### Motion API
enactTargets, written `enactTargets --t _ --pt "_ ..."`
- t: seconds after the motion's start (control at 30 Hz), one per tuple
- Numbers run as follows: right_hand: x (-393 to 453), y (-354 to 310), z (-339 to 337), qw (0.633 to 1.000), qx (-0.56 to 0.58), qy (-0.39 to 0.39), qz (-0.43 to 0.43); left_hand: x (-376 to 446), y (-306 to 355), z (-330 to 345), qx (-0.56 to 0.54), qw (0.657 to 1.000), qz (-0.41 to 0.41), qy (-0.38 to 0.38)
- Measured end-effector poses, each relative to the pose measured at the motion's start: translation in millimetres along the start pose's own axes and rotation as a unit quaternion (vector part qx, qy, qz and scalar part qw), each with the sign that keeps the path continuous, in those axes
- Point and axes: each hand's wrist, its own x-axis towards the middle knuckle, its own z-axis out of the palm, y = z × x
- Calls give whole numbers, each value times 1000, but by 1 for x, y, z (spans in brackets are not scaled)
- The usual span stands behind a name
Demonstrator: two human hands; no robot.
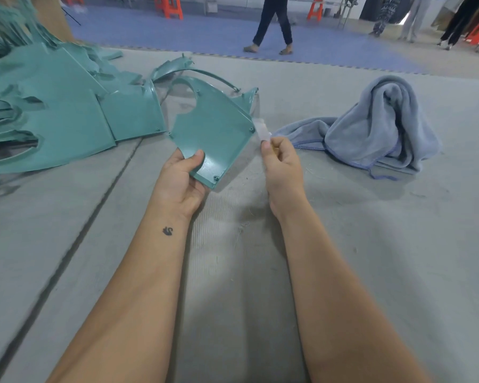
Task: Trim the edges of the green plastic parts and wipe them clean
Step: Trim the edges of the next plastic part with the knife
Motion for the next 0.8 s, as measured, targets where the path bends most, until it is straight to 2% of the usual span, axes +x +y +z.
enactTargets --t 0.2,0.33,0.4,0.47,0.57,0.63,0.8 --pt "-6 -1 3 995 -67 -59 -33 0 -1 0 -32 999 12 -4" --pt "-10 -2 10 961 -211 -168 -59 3 1 -2 -58 998 26 14" --pt "-11 -1 11 956 -216 -191 -51 4 1 -4 -60 997 33 18" --pt "-10 -2 9 976 -140 -161 -36 4 1 -4 -53 998 28 20" --pt "-6 -3 4 998 -13 -65 -14 4 0 -3 -28 1000 10 7" --pt "-4 -2 3 999 -5 -35 -5 4 0 -2 -18 1000 4 -4" --pt "-6 -1 3 997 -25 -76 -14 2 1 -1 -35 999 4 -11"
